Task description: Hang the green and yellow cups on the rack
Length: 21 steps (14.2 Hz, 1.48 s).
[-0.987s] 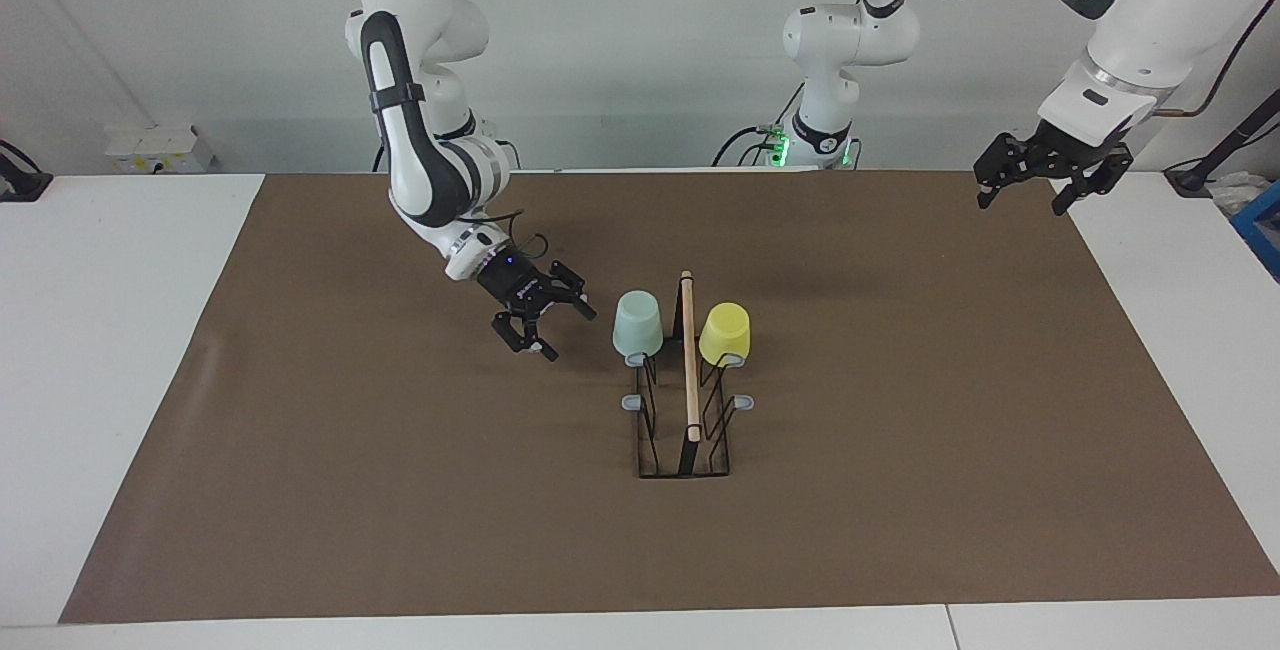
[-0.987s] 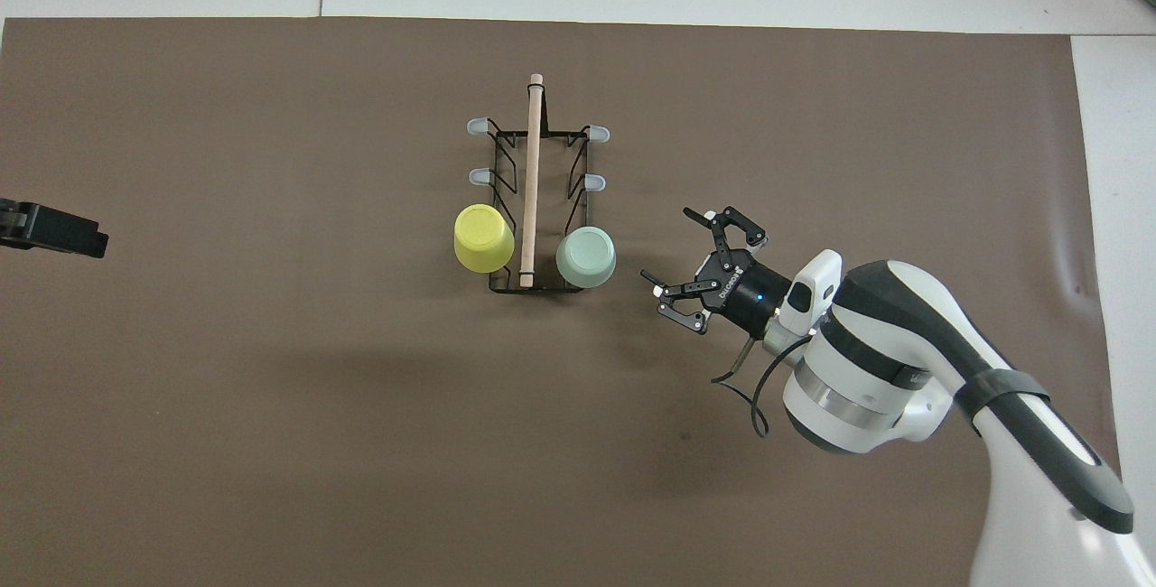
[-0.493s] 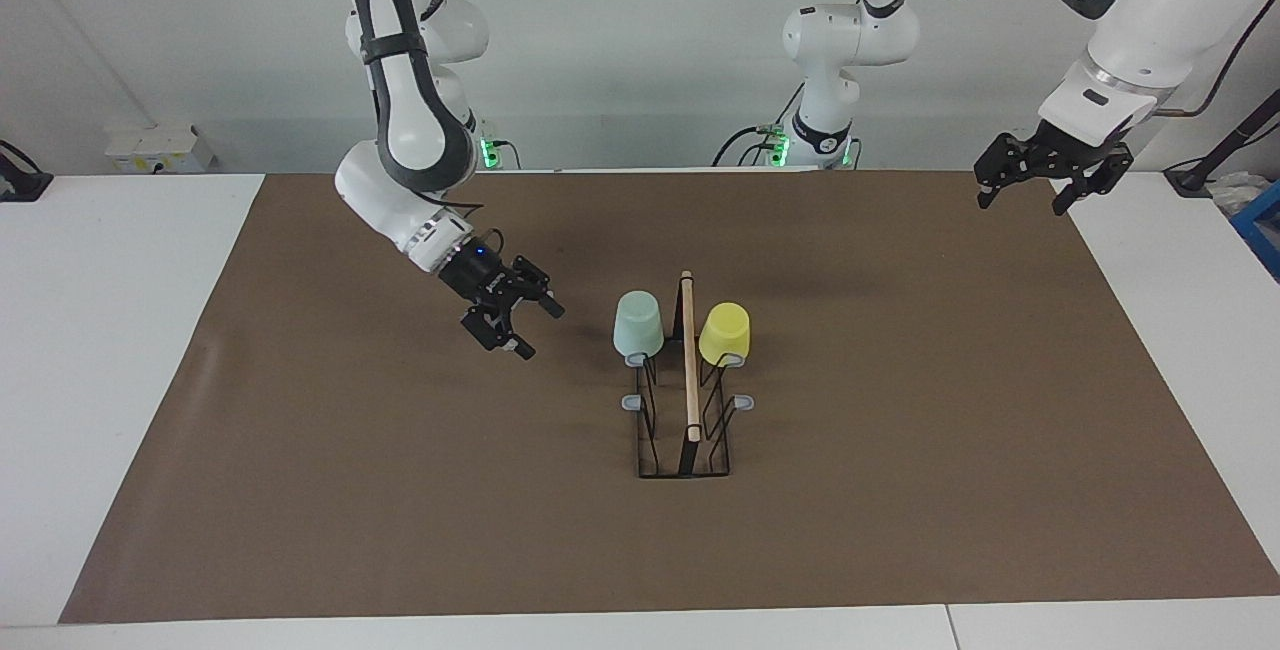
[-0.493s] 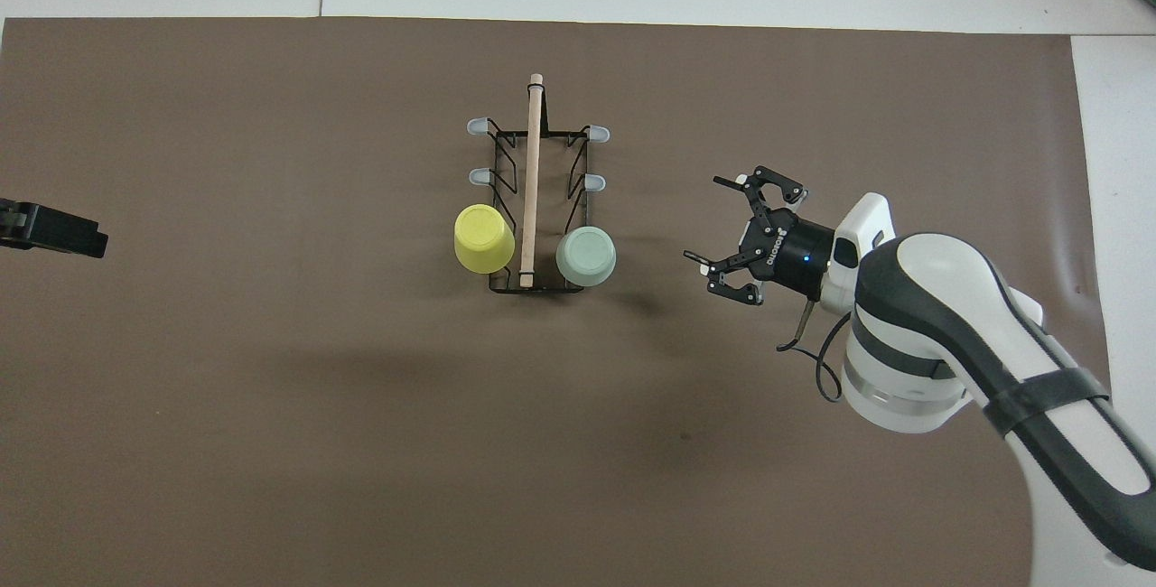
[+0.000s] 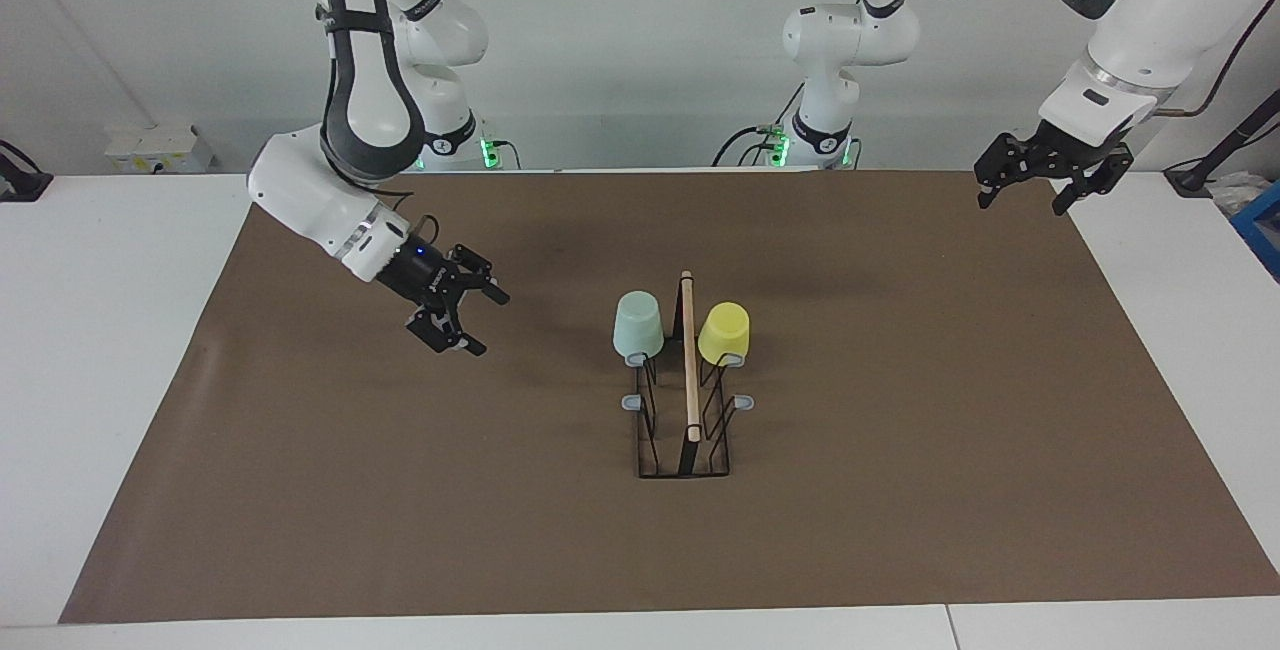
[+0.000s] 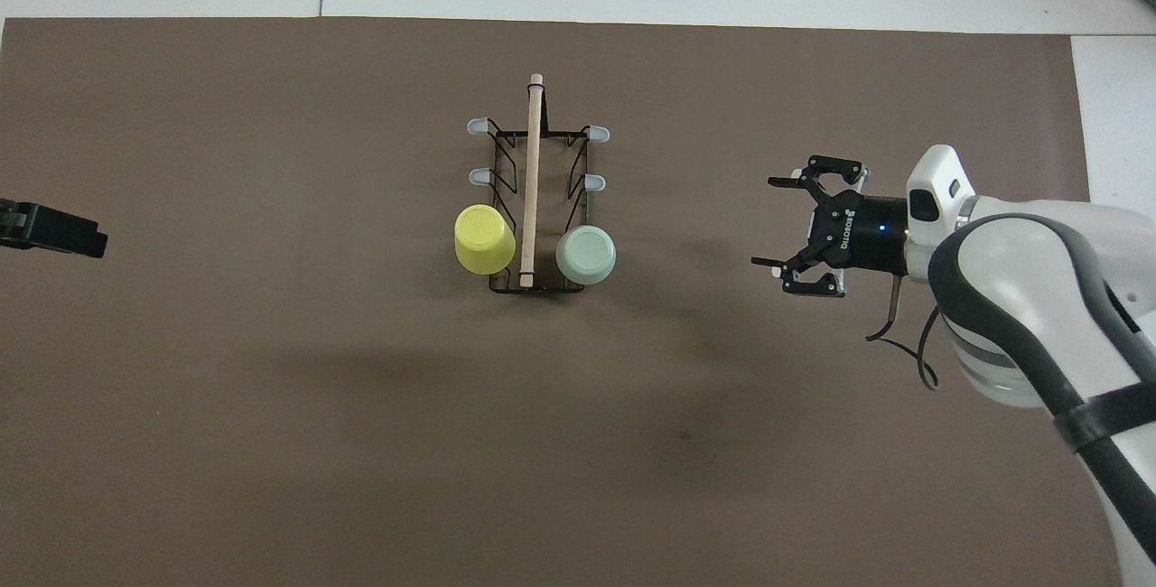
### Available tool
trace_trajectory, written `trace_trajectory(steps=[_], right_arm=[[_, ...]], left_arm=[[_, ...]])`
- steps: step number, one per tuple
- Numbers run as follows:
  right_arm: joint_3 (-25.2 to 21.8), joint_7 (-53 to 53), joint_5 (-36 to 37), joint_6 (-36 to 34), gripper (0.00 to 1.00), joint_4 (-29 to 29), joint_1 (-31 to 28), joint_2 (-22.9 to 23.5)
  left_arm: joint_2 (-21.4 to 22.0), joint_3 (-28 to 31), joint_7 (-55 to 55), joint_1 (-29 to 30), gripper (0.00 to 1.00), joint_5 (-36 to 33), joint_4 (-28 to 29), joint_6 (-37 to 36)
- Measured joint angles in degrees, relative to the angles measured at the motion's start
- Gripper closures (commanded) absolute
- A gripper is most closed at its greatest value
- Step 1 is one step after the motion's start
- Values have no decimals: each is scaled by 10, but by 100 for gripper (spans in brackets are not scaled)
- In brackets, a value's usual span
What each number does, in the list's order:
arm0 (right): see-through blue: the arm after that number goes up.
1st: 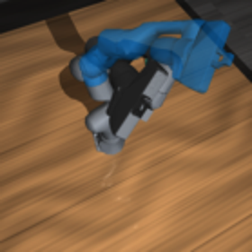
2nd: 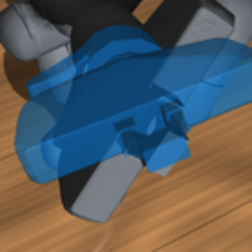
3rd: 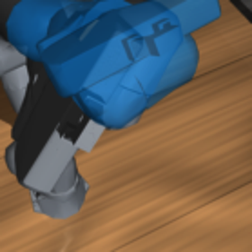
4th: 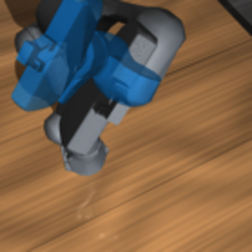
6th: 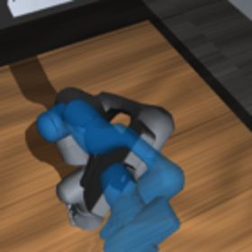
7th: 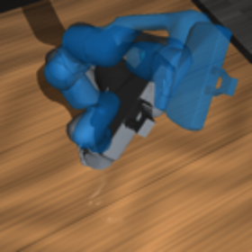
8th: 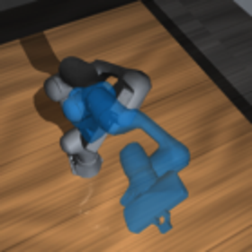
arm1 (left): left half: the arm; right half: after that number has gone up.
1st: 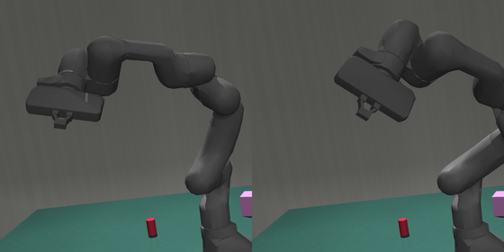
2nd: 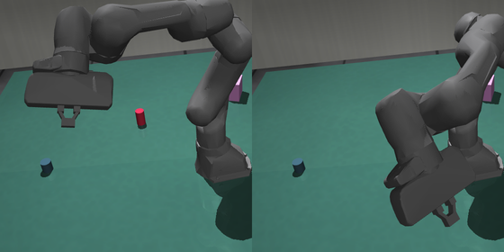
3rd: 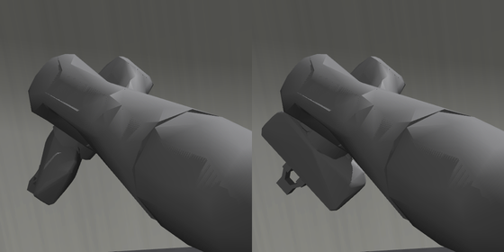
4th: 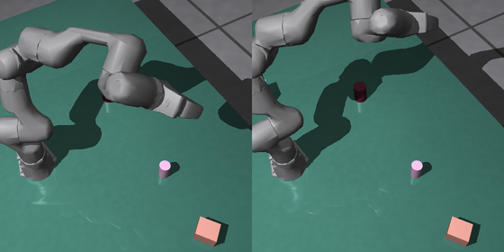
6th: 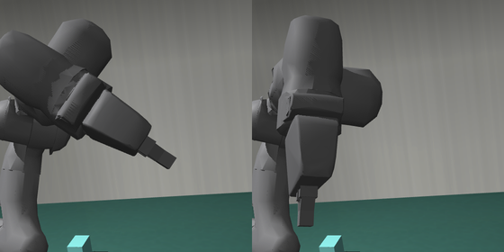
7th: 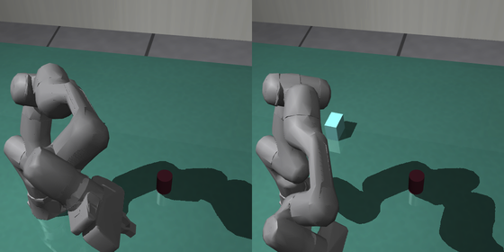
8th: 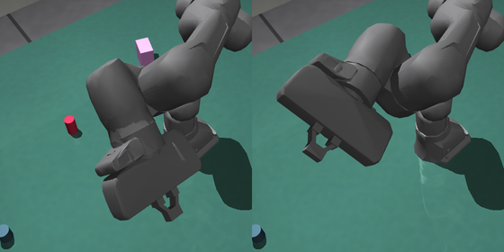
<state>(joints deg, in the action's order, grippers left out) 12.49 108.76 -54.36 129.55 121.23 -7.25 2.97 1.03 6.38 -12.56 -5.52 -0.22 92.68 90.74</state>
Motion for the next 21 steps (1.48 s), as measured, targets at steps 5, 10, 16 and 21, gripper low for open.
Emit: trace_trajectory(steps=[5, 10, 16, 21], right_arm=[[0, -374, 272, -194, 0, -84, -7, -87], [0, -561, 349, -316, 0, -141, -18, -97], [-11, -587, 457, -299, 0, -142, -39, -94], [-114, -745, 469, -340, 0, -170, 20, -93]], left_arm=[[0, 0, 0, 0, 0, 0, 0, 0], [0, 0, 0, 0, 0, 0, 0, 0], [0, 0, 0, 0, 0, 0, 0, 0], [0, 0, -1, 0, 0, 0, -1, 0]])
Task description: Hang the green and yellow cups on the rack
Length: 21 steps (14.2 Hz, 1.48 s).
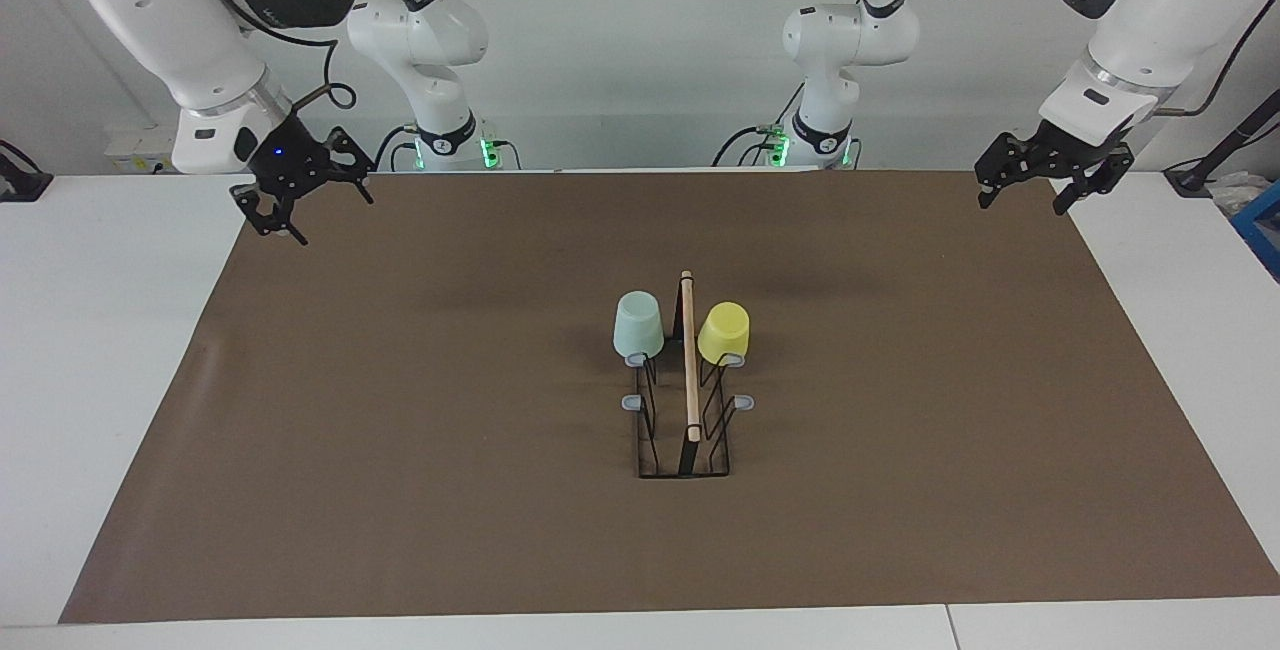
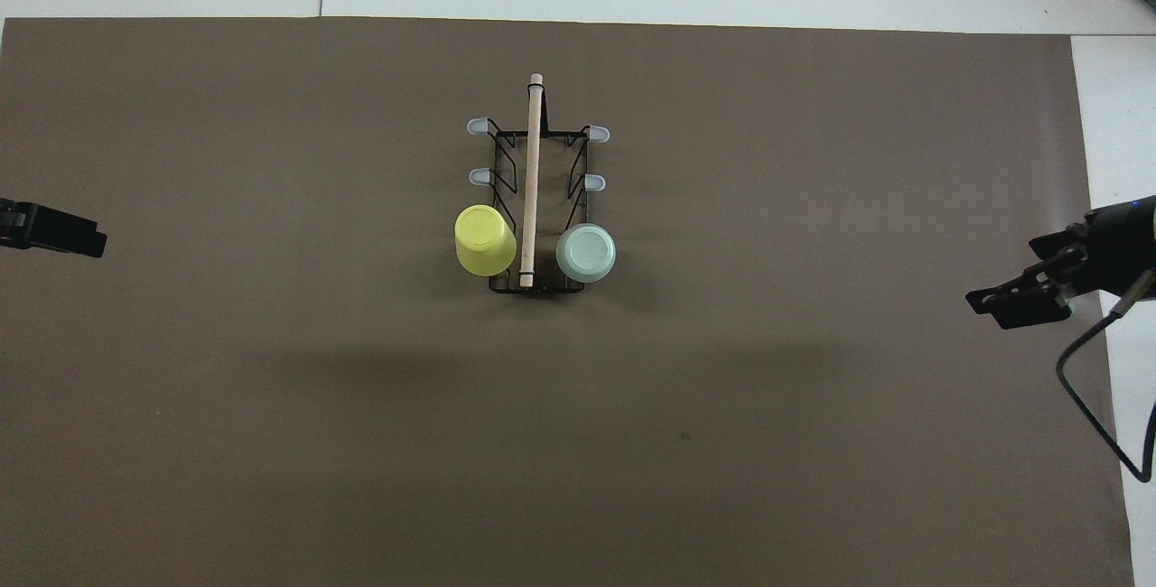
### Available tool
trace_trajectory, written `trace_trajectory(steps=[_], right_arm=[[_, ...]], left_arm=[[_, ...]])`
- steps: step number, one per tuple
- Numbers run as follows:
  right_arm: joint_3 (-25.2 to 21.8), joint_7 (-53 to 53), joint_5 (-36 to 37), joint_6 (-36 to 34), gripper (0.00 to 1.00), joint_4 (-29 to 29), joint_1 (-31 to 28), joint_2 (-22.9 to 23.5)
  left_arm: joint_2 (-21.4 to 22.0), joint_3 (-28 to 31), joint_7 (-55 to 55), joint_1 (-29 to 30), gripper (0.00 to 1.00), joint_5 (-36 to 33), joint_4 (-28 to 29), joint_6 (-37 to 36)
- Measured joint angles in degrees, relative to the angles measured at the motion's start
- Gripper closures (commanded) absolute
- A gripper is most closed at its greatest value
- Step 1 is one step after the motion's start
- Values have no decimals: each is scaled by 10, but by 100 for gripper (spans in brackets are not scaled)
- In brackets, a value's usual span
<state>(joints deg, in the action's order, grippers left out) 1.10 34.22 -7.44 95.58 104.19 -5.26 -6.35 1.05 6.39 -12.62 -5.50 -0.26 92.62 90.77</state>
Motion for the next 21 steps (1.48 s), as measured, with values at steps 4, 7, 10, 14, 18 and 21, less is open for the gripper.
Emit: trace_trajectory(steps=[4, 7, 10, 14, 18, 21], right_arm=[[2, -181, 27, -59, 0, -52, 27, 6], [4, -285, 28, -60, 0, -61, 54, 13], [3, -304, 29, -46, 0, -67, 67, 35], [-41, -304, 36, -45, 0, -87, 117, 56], [-69, -304, 40, -46, 0, -93, 148, 56], [-110, -304, 40, -47, 0, -93, 188, 56]], left_arm=[[0, 1, 0, 1, 0, 0, 0, 0], [0, 2, -1, 3, 0, 0, 0, 0], [0, 4, -8, 7, 0, 0, 0, 0], [0, 5, -20, 7, 0, 0, 0, 0], [0, 5, -22, 7, 0, 3, 0, 1], [0, 5, -22, 7, 0, 3, 0, 1]])
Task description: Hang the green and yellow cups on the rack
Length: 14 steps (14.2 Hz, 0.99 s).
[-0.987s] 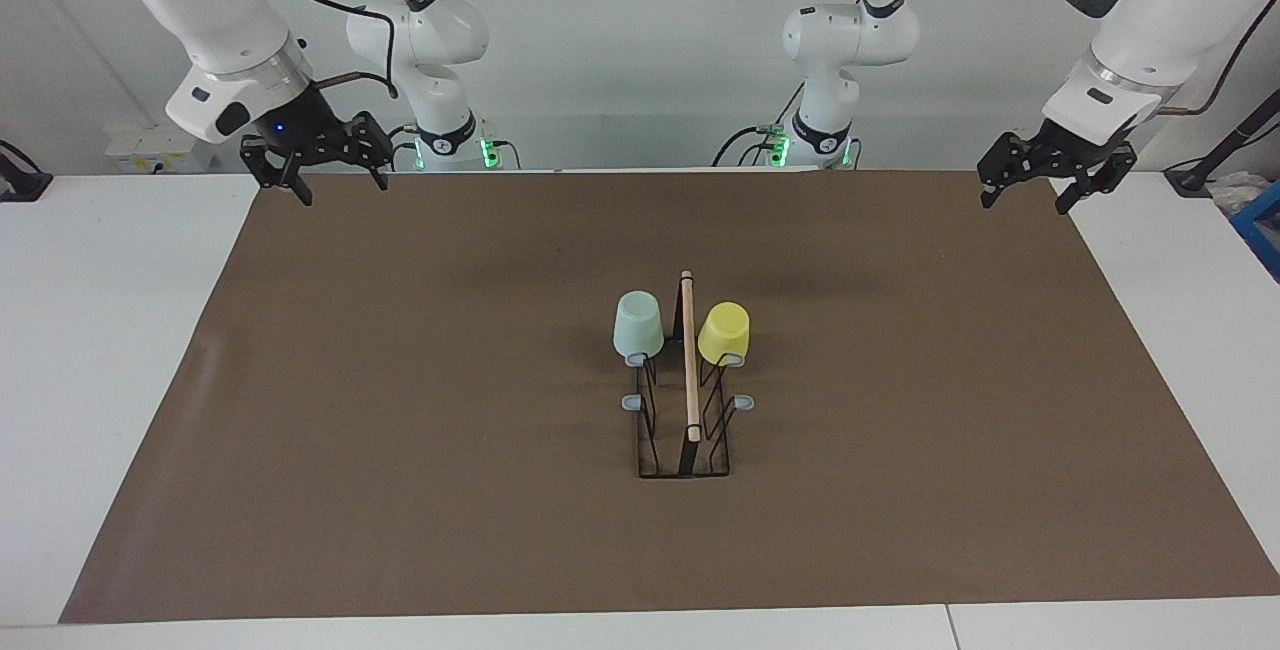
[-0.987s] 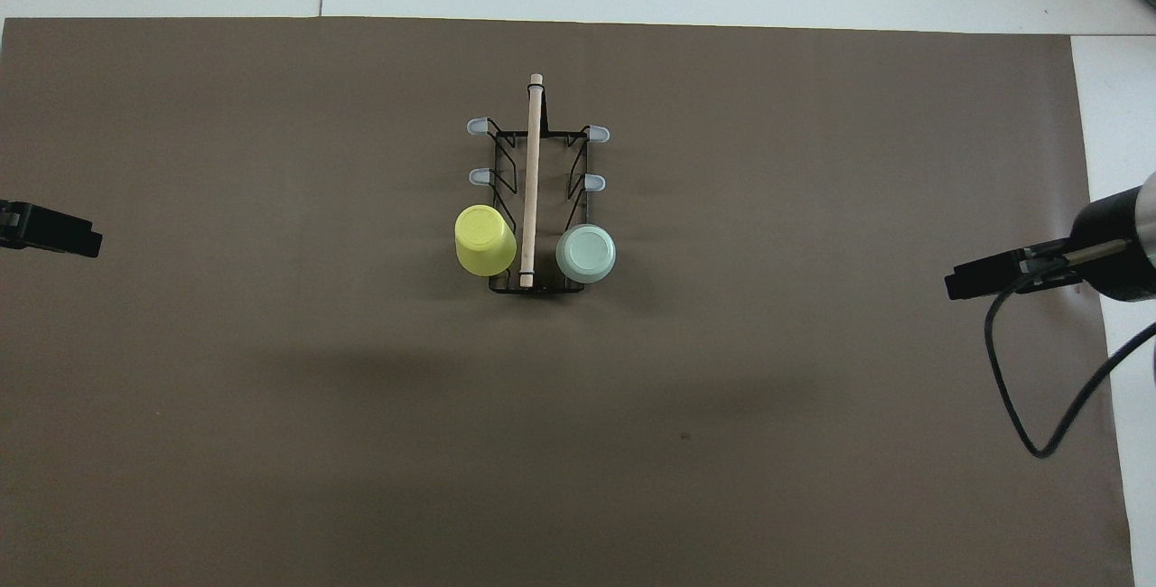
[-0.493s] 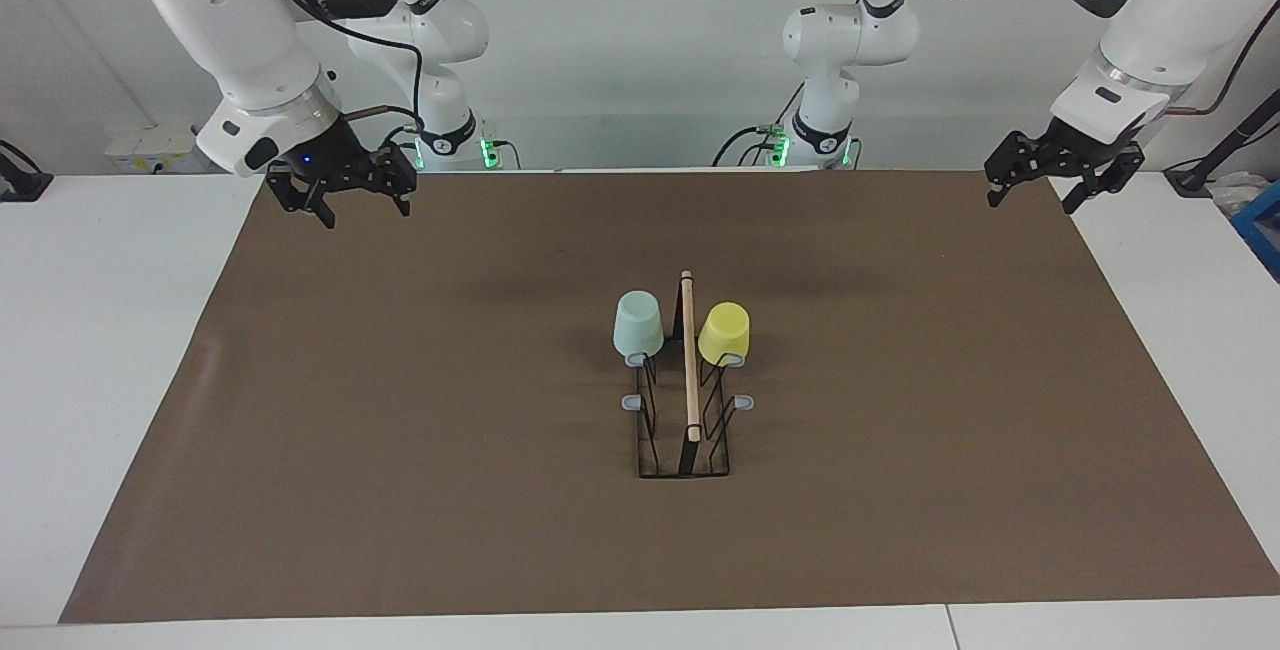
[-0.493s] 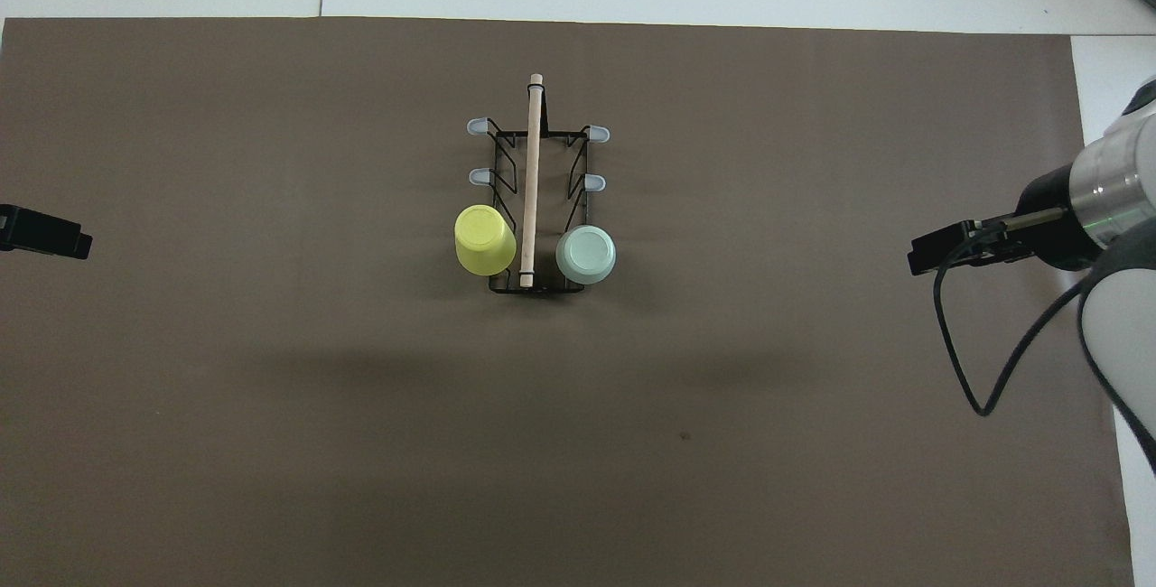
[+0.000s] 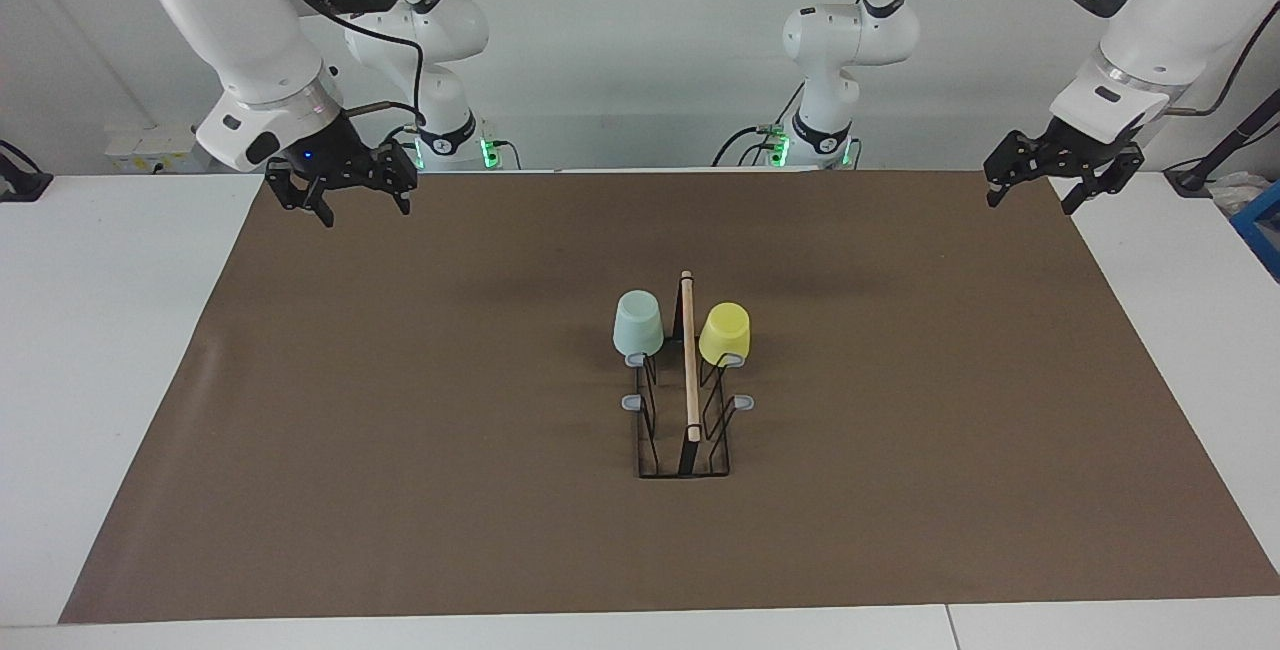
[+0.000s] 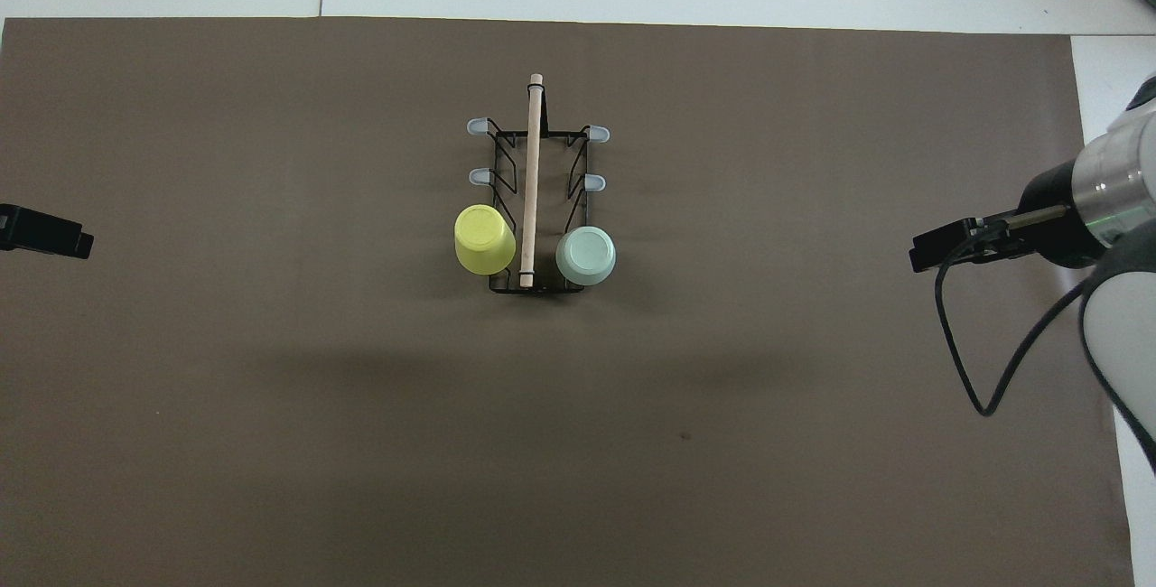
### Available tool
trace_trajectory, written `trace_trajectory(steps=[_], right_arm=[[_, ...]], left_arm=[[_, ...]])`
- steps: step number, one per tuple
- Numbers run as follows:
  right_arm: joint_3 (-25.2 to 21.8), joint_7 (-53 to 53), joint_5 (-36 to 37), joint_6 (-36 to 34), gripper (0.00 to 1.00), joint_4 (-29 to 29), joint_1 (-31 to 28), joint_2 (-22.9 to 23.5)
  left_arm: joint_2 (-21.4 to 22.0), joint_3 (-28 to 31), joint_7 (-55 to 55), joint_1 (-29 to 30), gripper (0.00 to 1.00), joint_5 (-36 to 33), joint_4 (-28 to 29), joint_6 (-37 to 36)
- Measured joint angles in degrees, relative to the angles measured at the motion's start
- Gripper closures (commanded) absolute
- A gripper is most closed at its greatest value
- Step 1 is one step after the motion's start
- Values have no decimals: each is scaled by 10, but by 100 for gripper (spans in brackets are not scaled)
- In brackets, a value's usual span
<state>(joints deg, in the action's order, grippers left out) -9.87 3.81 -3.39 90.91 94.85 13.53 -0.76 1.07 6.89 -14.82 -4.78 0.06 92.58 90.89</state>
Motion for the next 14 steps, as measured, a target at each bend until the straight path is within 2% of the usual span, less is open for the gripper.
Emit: trace_trajectory(steps=[6, 10, 14], right_arm=[[-6, 0, 0, 0, 0, -4, 4, 0], [45, 0, 0, 0, 0, -5, -47, 0], [51, 0, 0, 0, 0, -5, -50, 0]], left_arm=[[3, -3, 0, -2, 0, 1, 0, -1], [7, -4, 0, -3, 0, 1, 0, -1], [7, -4, -1, -3, 0, 1, 0, -1]])
